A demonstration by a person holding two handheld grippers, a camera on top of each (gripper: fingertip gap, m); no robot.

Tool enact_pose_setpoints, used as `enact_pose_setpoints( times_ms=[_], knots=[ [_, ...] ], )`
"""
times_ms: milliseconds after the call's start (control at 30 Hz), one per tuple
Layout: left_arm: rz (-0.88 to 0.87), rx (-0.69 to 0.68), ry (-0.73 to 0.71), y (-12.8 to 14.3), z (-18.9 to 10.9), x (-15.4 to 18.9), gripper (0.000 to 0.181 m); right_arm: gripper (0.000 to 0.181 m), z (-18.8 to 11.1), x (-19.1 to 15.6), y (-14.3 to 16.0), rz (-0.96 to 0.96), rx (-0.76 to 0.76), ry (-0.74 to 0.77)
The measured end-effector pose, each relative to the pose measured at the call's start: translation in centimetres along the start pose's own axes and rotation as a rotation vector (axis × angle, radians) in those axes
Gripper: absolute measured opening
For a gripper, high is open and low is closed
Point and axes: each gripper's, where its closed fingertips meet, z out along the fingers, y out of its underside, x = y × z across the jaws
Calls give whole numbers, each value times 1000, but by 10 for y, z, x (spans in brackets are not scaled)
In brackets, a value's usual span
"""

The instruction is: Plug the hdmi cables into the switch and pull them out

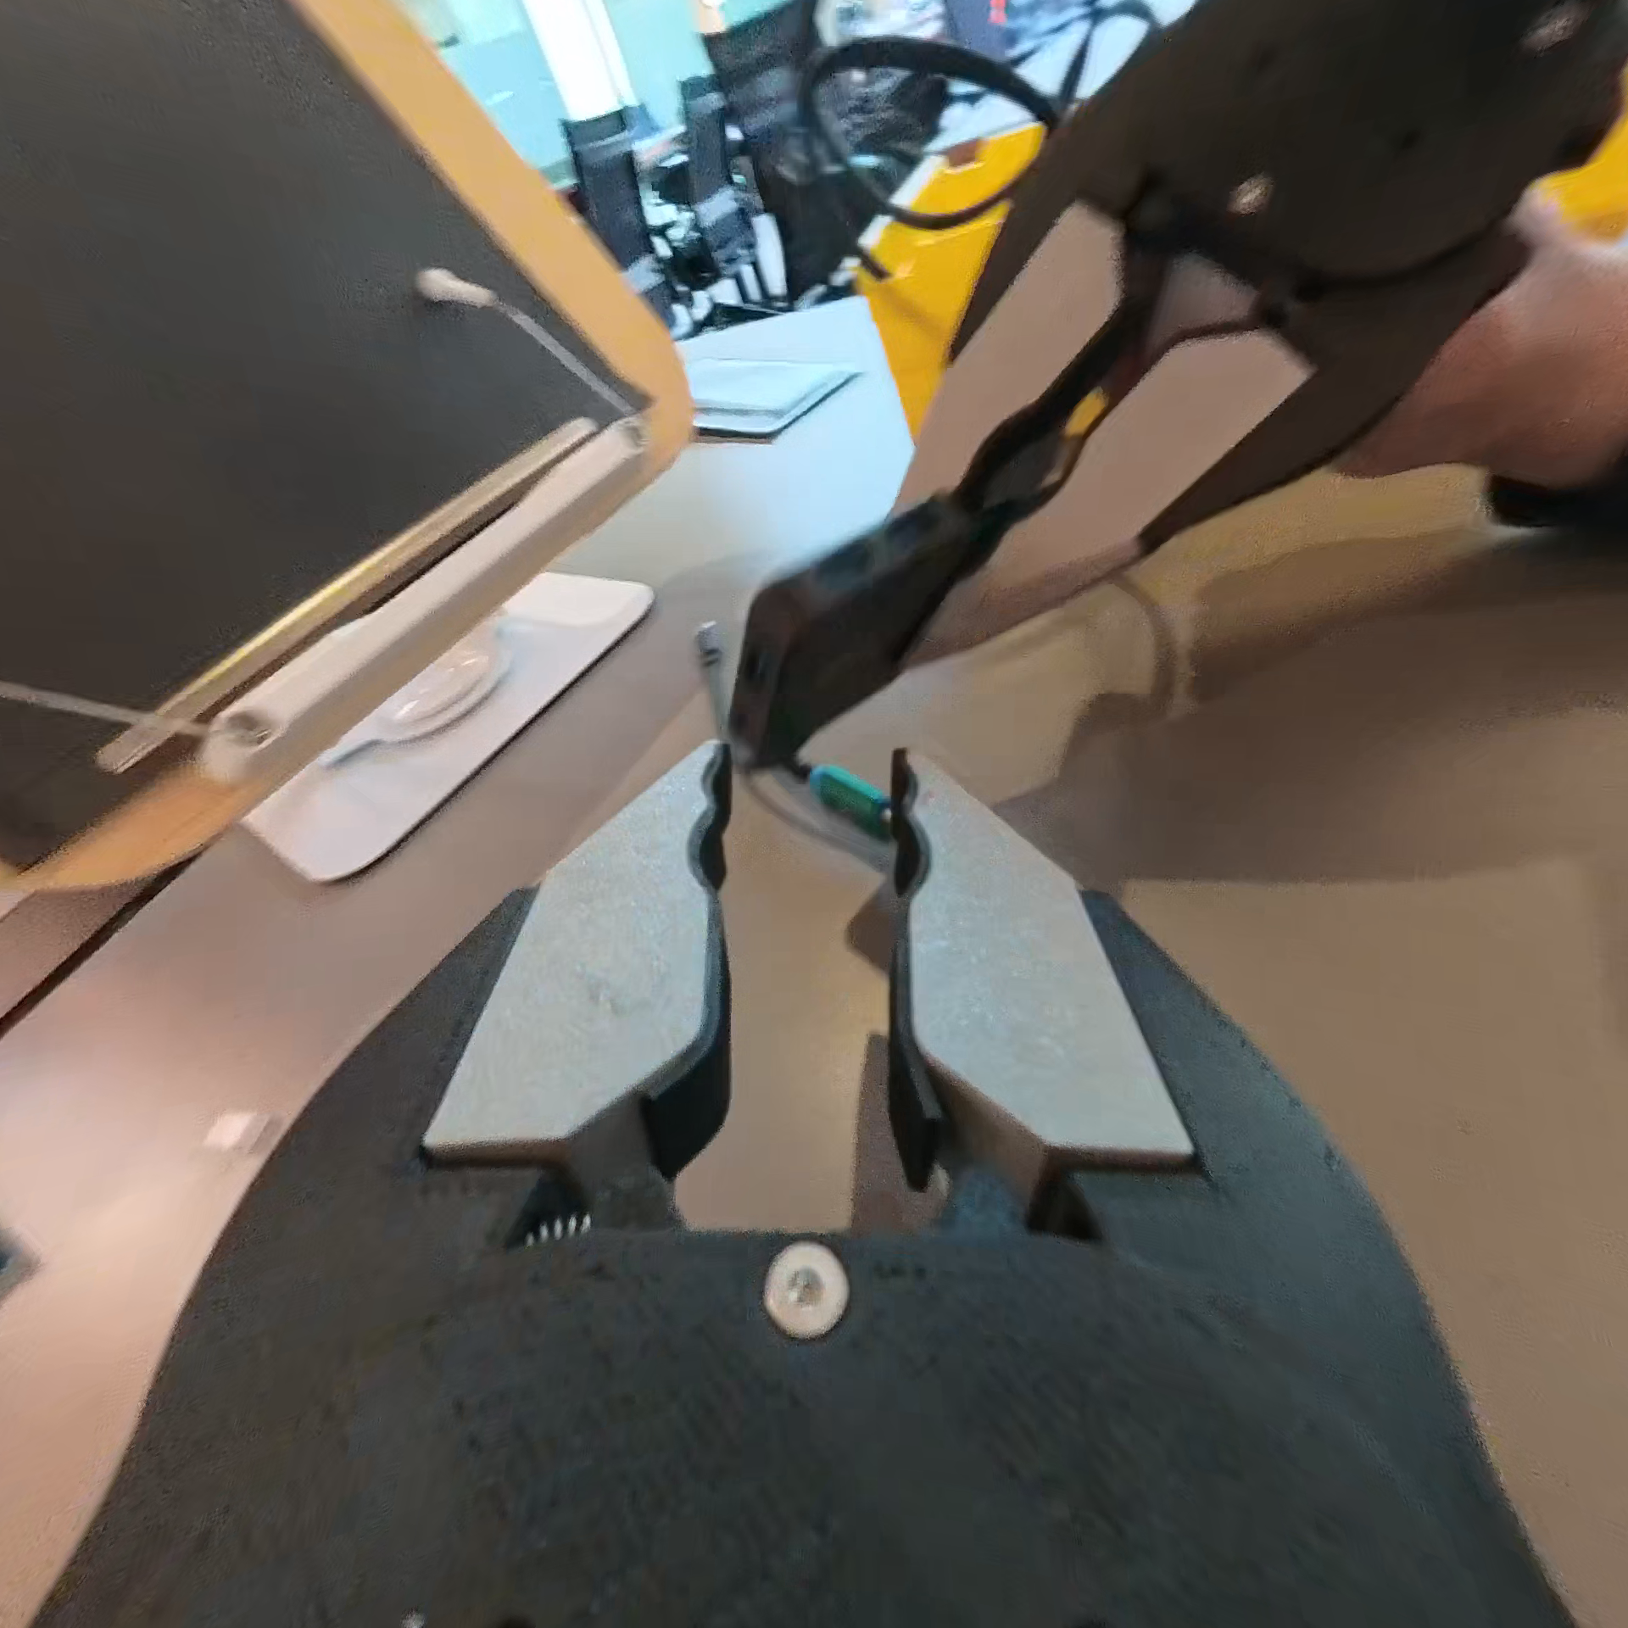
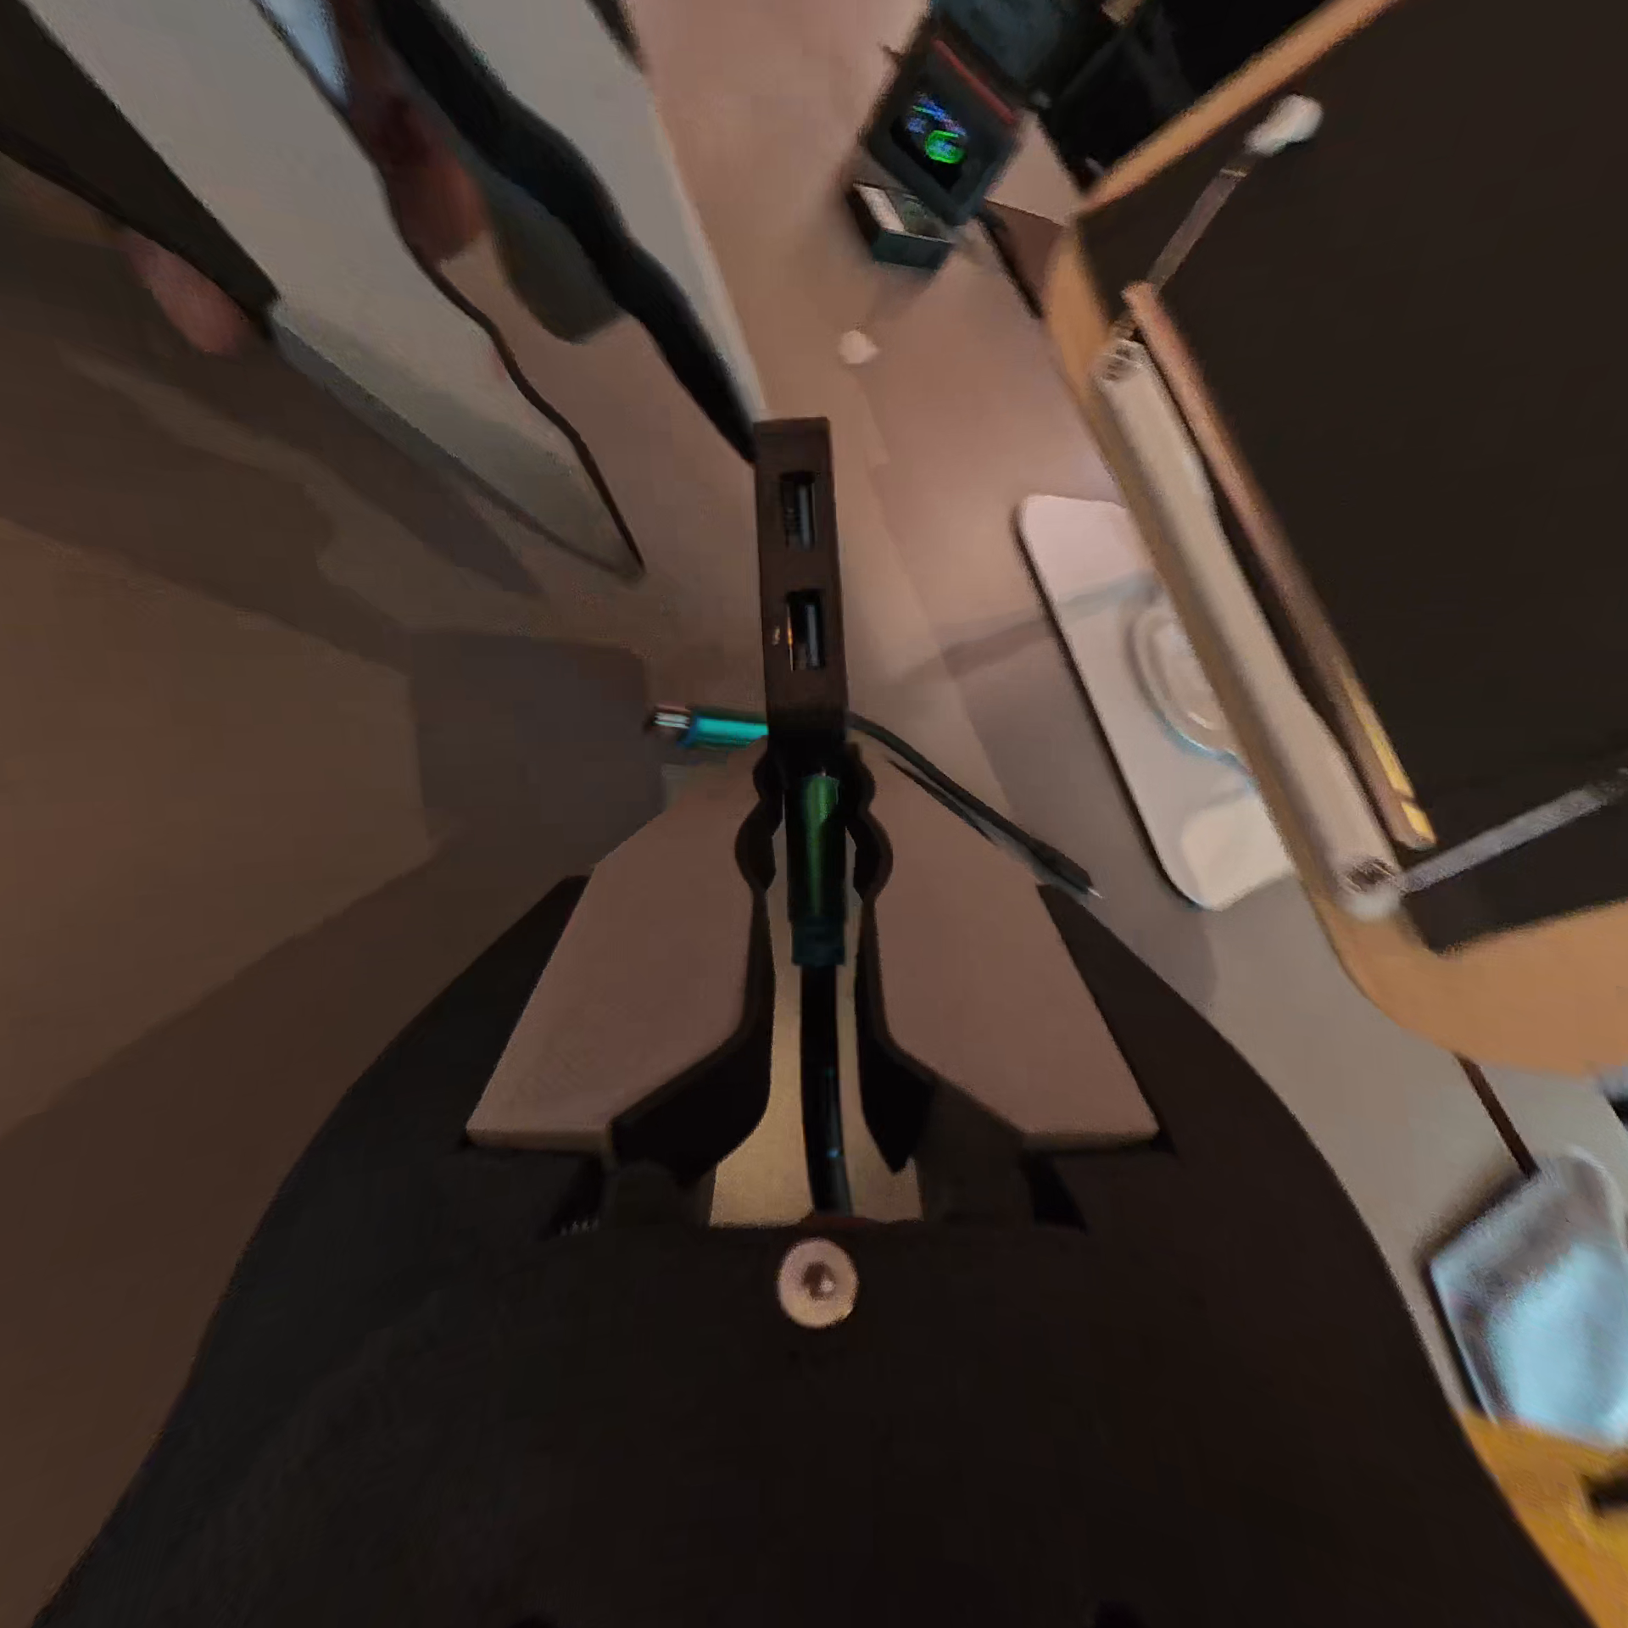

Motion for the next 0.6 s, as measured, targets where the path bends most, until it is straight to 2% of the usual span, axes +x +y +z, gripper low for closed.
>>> enact_pose_setpoints(
  times_ms=[67, 133, 300, 433, 533, 600],
  knots=[
    [-17, 1, -103, 5, -5, -23, 29, 10, -21, 21, -7, 52, -5, 43],
    [-30, -3, -160, 7, -9, -34, 27, 10, -55, 45, -26, 95, 29, 85],
    [39, -21, -231, 10, -12, -40, 10, 10, -157, 137, -71, 114, 16, 263],
    [94, -63, -245, 16, -12, -37, 8, 11, -238, 209, -102, 182, 18, 348],
    [88, -71, -245, 17, -12, -38, 7, 10, -276, 233, -114, 278, 54, 286],
    [84, -74, -253, 18, -12, -40, 6, 10, -295, 253, -110, 289, 75, 364]
  ],
)
